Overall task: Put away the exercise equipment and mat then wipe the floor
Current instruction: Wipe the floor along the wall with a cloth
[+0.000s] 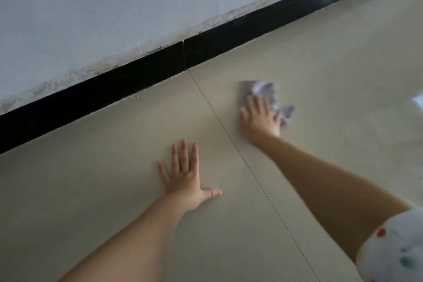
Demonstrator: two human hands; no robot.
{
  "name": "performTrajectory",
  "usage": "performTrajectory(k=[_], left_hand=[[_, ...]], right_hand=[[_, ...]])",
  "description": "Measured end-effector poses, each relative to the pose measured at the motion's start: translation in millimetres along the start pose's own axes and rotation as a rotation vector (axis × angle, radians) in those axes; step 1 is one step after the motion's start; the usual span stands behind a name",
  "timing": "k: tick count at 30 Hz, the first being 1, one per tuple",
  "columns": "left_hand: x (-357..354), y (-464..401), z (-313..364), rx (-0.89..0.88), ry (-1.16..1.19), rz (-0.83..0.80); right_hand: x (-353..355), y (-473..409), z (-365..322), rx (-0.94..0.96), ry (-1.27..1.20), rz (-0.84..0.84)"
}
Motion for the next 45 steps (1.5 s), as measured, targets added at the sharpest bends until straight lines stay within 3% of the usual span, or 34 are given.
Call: performTrajectory(k=[4, 7, 9, 13, 15, 17, 19, 22, 24, 26, 28, 31, 33, 35, 37, 41, 43, 45], left_hand=[[-2, 1, 1, 0.02, -0.029, -0.025], [-1, 0, 1, 0.005, -0.02, -0.009], [-1, 0, -1, -0.011, 0.0, 0.004], [-2, 0, 0, -0.036, 0.014, -0.004], [-2, 1, 1, -0.037, 0.025, -0.015], [-2, 0, 1, -0.033, 0.024, -0.017], [-1, 0, 1, -0.025, 0.001, -0.02], [-2, 2, 0, -0.003, -0.024, -0.051], [-4, 2, 0, 0.005, -0.031, -0.09], [-3, 1, 0, 0.001, -0.005, -0.071], [-1, 1, 0, -0.011, 0.014, -0.036], [-1, 0, 0, -0.031, 0.029, -0.029], [-1, 0, 0, -0.033, 0.032, -0.026], [-2, 0, 1, -0.034, 0.032, -0.031], [-3, 0, 1, -0.037, 0.033, -0.032], [-2, 0, 3, -0.034, 0.038, -0.017], [-2, 1, 3, -0.022, 0.029, -0.015], [-3, 0, 1, -0.014, 0.027, -0.018]], right_hand=[[-50, 55, -122, 0.694, 0.172, -0.122], [-39, 31, -109, 0.858, 0.31, -0.138], [-10, -10, -61, 0.639, 0.25, -0.057], [41, -49, 62, -0.075, -0.039, 0.007], [40, -52, 64, -0.235, -0.101, 0.002], [33, -53, 28, -0.244, -0.099, 0.051], [13, -42, -41, -0.001, 0.005, 0.063], [-42, 15, -164, 0.69, 0.187, -0.058], [-67, 43, -192, 1.067, 0.364, -0.2], [-57, 28, -179, 1.188, 0.445, -0.228], [-27, -21, -142, 0.993, 0.411, -0.126], [30, -87, -28, 0.382, 0.343, -0.002], [52, -97, 46, 0.024, 0.168, 0.01], [53, -94, 71, -0.152, 0.025, 0.01], [43, -83, 45, -0.114, 0.022, 0.056], [-11, -3, -42, 0.369, 0.229, 0.023], [-39, 57, -44, 0.592, 0.247, -0.053], [-44, 80, -12, 0.698, 0.285, -0.105]])
Point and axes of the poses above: each hand's wrist, its own y-axis away from the middle knuckle, its own x-axis out of the back of the hand, z = x × y, the point moved 8 cm from there along -y, towards the middle knuckle, and after that the axes turned 7 degrees about x, right-handed, at the moved point
